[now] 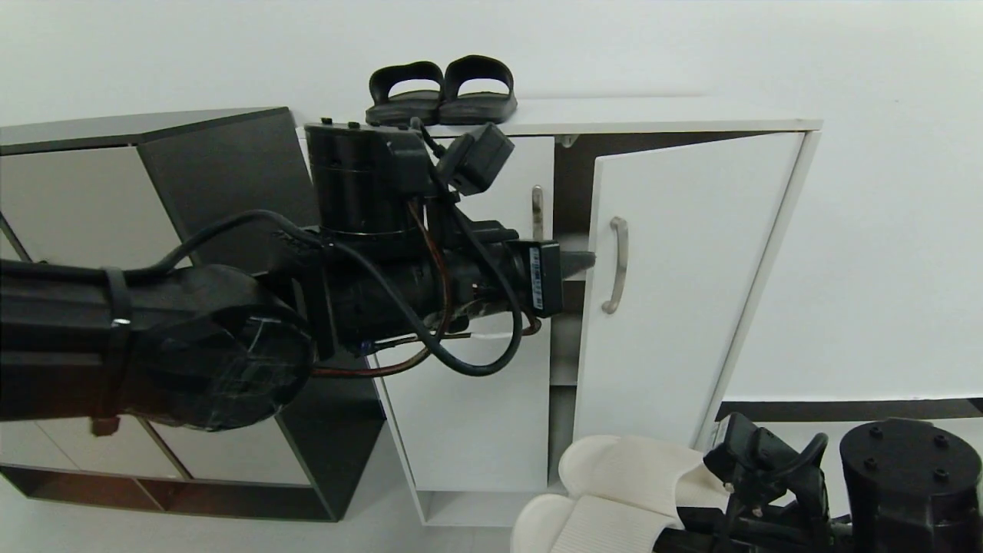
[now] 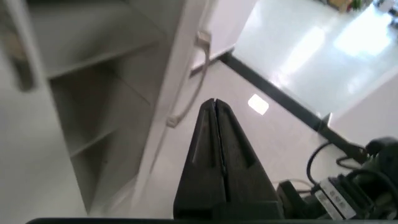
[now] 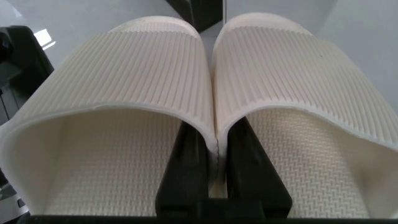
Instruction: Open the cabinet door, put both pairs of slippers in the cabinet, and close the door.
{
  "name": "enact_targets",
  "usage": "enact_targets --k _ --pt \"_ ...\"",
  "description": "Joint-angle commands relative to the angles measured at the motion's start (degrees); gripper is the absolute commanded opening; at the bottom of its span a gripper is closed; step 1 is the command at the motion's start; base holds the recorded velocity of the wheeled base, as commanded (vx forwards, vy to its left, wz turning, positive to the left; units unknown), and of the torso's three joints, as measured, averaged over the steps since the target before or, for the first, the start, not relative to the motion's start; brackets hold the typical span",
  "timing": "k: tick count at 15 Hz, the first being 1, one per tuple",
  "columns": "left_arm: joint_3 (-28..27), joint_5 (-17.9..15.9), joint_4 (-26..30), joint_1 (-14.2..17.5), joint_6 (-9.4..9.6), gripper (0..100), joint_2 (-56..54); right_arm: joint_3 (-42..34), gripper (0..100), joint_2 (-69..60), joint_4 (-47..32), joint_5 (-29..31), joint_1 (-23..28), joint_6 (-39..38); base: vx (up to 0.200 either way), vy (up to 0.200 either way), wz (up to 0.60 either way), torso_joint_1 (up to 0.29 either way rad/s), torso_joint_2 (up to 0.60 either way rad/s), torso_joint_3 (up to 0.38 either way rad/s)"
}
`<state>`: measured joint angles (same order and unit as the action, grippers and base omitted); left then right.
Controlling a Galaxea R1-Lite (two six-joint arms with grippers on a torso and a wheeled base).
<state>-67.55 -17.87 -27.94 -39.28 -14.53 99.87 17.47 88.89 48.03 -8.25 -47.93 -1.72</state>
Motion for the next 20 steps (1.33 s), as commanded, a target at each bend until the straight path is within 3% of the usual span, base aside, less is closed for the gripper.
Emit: enact_targets --k 1,5,8,10,16,20 --pt "-0.4 -0.1 -1.9 2.2 -0.41 0 0.0 -0.1 0 -0.4 0.0 0.0 -0.1 0.7 0.0 0.0 0.0 0.0 0.0 0.0" --pt "-5.8 -0.1 -4.5 4.6 -1.46 0 6.9 -0.2 0 -0.2 0.0 0.0 -0.1 1.1 0.0 0.0 0.0 0.0 0.0 0.0" --pt "-7.5 -1.9 -9.4 3.9 -1.29 0 10.7 -0.2 0 0.3 0.0 0.1 -0.1 1.1 0.0 0.0 0.0 0.0 0.0 0.0" --pt "-9.4 -5.0 -7.4 3.4 -1.38 0 11.7 -0.2 0 0.5 0.0 0.1 -0.2 1.2 0.0 0.0 0.0 0.0 0.0 0.0" --pt "-17.2 -5.2 -3.3 3.3 -1.38 0 16.0 -1.3 0 0.9 -1.2 0.1 -3.6 1.1 0.0 0.0 0.0 0.0 0.0 0.0" --pt "-17.9 -4.9 -1.4 1.7 -1.38 0 16.6 -1.9 0 1.2 -1.3 0.0 -5.3 1.0 -0.2 0.0 0.0 0.004 0.0 0.002"
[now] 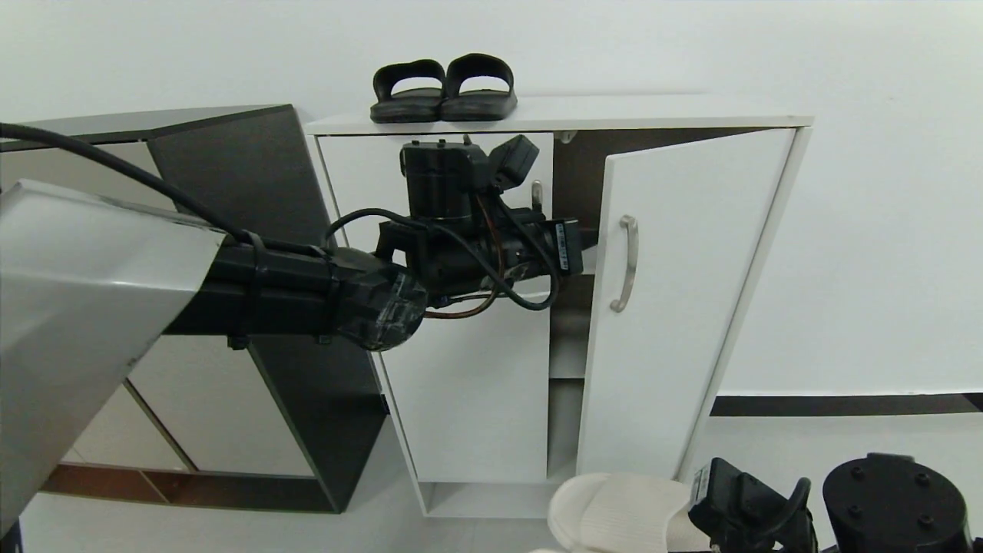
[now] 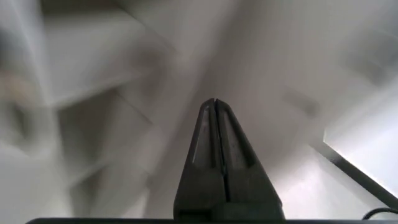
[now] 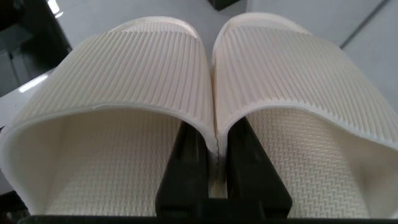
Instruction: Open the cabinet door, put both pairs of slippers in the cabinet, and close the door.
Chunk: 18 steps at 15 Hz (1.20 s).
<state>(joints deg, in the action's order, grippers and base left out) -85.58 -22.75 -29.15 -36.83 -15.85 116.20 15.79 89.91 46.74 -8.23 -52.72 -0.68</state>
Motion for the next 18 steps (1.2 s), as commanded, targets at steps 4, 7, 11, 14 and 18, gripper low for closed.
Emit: enact_targets --k 4,7,11,14,18 --pt "3.7 0.0 -1.6 -11.7 1.26 0 -0.8 -0.4 0 0.2 0.1 0.1 -1.4 0.0 -0.2 0.0 0.0 -0.002 0.0 -0.001" --pt "3.5 0.1 -3.4 -12.0 1.96 0 -1.6 0.1 0 0.6 0.5 0.2 -1.2 -0.5 -0.2 0.0 0.0 -0.002 0.0 0.004" --pt "14.0 1.9 -5.0 -0.6 2.84 0 -15.5 6.4 0 4.9 0.5 9.2 1.3 -4.3 0.0 0.0 0.0 0.0 0.0 0.0" --pt "28.4 6.7 0.8 8.5 5.48 0 -35.3 18.1 0 12.8 0.2 25.7 3.5 -12.2 0.0 0.0 0.0 0.0 0.0 0.0" --pt "42.4 31.0 21.0 13.3 6.62 0 -64.7 26.3 0 20.3 0.0 38.8 8.3 -13.1 0.0 0.0 0.0 0.0 0.0 0.0"
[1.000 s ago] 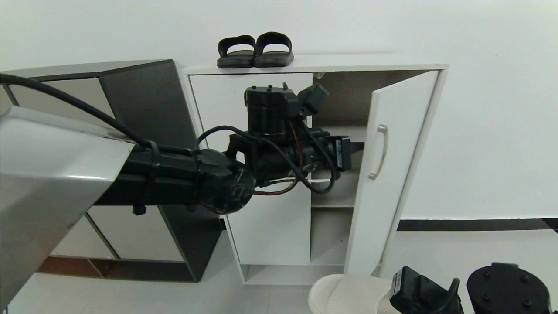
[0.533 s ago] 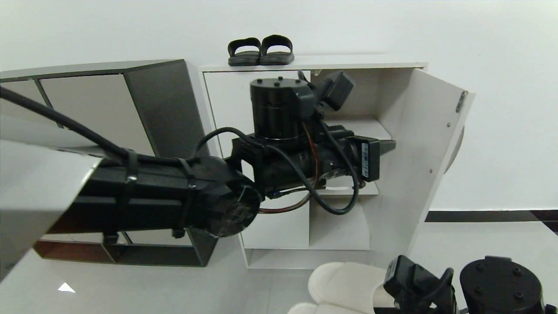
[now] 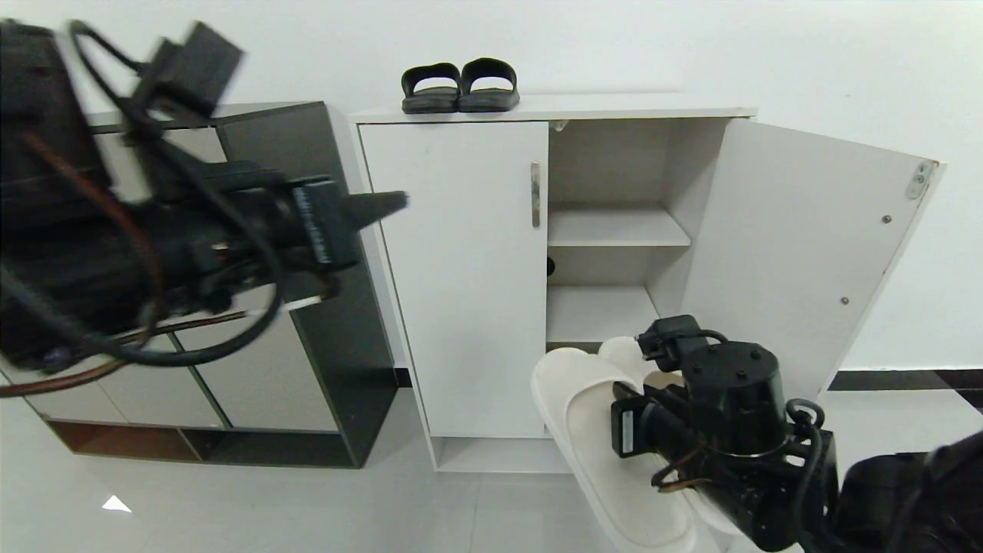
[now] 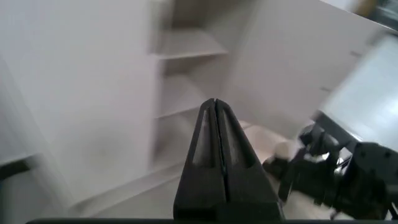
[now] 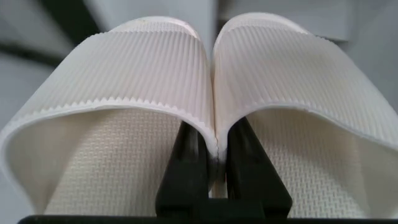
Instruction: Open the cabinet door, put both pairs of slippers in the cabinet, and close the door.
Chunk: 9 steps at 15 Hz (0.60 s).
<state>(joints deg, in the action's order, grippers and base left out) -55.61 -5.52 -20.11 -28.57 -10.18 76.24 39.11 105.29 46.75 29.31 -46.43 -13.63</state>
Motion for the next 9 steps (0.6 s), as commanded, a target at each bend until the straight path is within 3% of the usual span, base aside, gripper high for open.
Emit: enact_targets --k 1,2,4,5,7,8,9 --pt "16.9 16.9 14.3 5.5 1.04 0 -32.4 3.4 0 5.4 0.1 2.2 2.8 -0.1 0.0 0.0 0.0 0.0 0.0 0.0" --pt "22.3 21.2 16.7 6.3 1.48 0 -40.4 3.4 0 5.5 0.1 2.9 3.0 -0.1 0.0 0.0 0.0 0.0 0.0 0.0" --pt "30.7 30.6 21.7 9.8 5.78 0 -53.1 3.3 0 5.5 0.1 3.0 3.0 0.1 0.0 0.0 0.0 0.0 0.0 0.0" --pt "33.9 31.8 24.1 15.1 5.87 0 -58.4 3.3 0 5.5 0.1 3.4 3.0 0.3 0.0 0.0 0.0 0.0 0.0 0.0" --pt "39.7 31.6 27.7 25.1 6.84 0 -67.0 3.3 0 5.5 0.2 4.6 2.9 0.4 0.0 0.0 0.0 0.0 0.0 0.0" --pt "43.3 29.9 27.9 27.4 8.77 0 -71.5 3.3 0 5.5 0.2 4.7 2.9 0.4 0.0 0.0 0.0 0.0 0.0 0.0" --pt "46.0 26.1 27.9 27.9 10.88 0 -75.1 3.3 0 5.5 0.2 4.7 2.8 0.4 0.0 0.0 0.0 0.0 0.0 0.0"
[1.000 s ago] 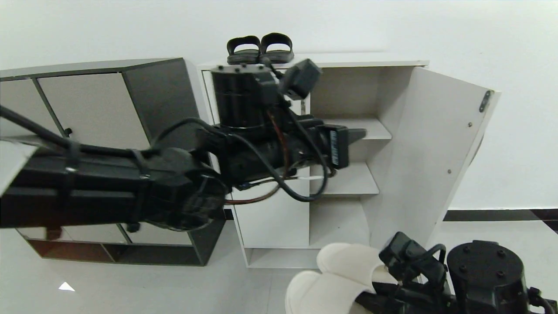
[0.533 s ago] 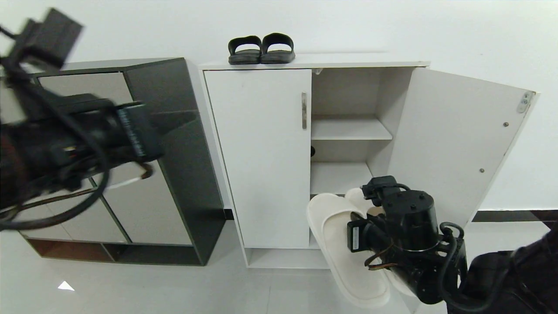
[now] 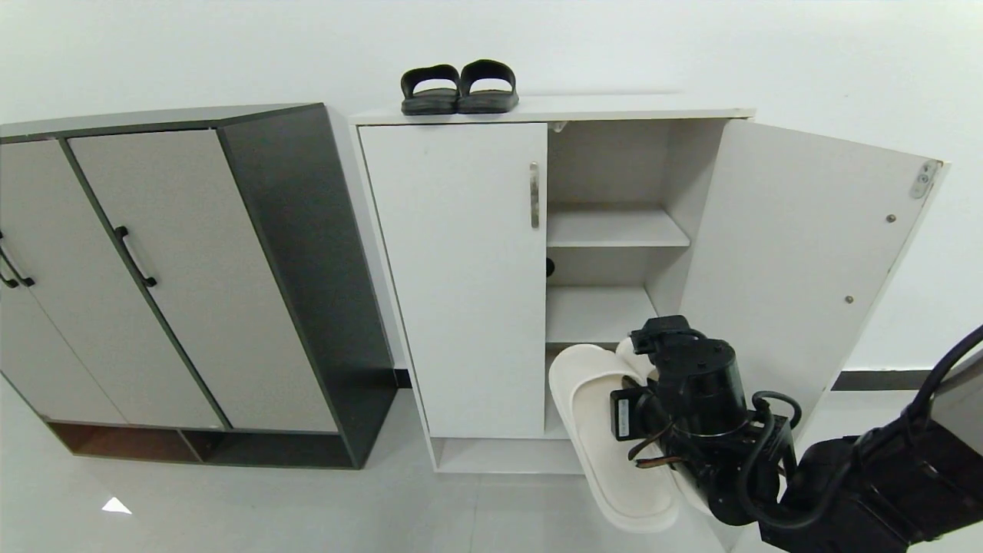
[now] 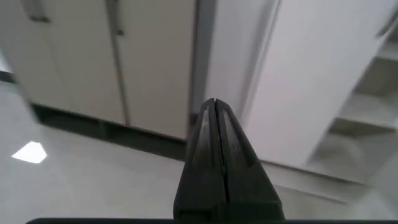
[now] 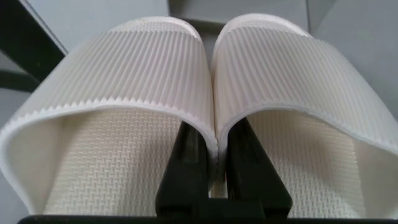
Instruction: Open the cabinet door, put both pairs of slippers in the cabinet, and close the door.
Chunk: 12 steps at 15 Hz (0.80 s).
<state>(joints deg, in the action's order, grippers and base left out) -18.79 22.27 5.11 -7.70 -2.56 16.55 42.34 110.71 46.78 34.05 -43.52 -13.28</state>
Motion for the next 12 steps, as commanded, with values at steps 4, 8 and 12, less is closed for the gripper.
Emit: enact_targets --k 4,8,12 --pt "18.8 -20.3 -8.1 7.5 5.11 0 -16.6 -1.0 0 0.0 0.8 0.0 -0.2 0.0 0.0 0.0 0.0 0.0 0.0 0.0" --pt "18.8 -26.8 -4.9 7.5 6.95 0 -16.6 -1.0 0 0.1 0.8 0.0 -1.0 0.0 0.0 0.0 0.0 0.0 0.0 0.0" --pt "18.8 -26.7 -4.9 7.5 6.78 0 -16.6 1.4 0 1.3 0.8 0.7 -1.1 -0.1 0.0 0.0 0.0 0.0 0.0 0.0"
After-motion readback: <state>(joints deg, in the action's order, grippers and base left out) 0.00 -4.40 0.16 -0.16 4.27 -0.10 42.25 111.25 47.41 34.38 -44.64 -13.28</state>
